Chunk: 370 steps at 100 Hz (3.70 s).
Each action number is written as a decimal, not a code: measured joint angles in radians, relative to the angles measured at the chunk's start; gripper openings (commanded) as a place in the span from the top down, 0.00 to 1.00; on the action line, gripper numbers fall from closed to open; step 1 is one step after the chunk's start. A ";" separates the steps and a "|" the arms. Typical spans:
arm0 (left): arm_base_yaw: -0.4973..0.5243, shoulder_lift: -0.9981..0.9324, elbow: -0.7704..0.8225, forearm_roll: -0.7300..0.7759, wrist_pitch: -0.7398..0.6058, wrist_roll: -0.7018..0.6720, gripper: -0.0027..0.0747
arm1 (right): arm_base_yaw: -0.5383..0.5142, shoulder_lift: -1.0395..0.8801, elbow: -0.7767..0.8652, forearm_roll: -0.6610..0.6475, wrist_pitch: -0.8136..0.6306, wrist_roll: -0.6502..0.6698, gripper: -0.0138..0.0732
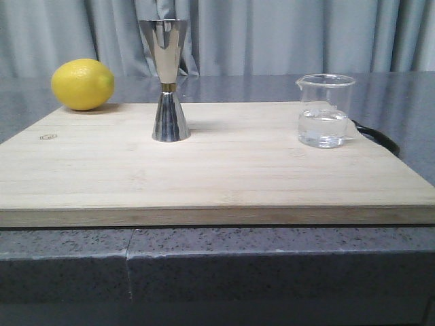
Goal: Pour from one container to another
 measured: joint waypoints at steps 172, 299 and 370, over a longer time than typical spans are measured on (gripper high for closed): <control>0.000 0.333 -0.468 0.004 0.167 0.000 0.97 | 0.000 0.339 -0.569 0.057 0.630 0.000 0.92; -0.046 0.496 -0.662 -0.027 0.450 0.074 0.19 | 0.000 0.434 -0.697 0.052 0.785 0.002 0.18; -0.200 1.236 -0.873 -0.980 0.667 1.187 0.19 | 0.000 0.606 -0.798 0.121 0.924 -0.076 0.18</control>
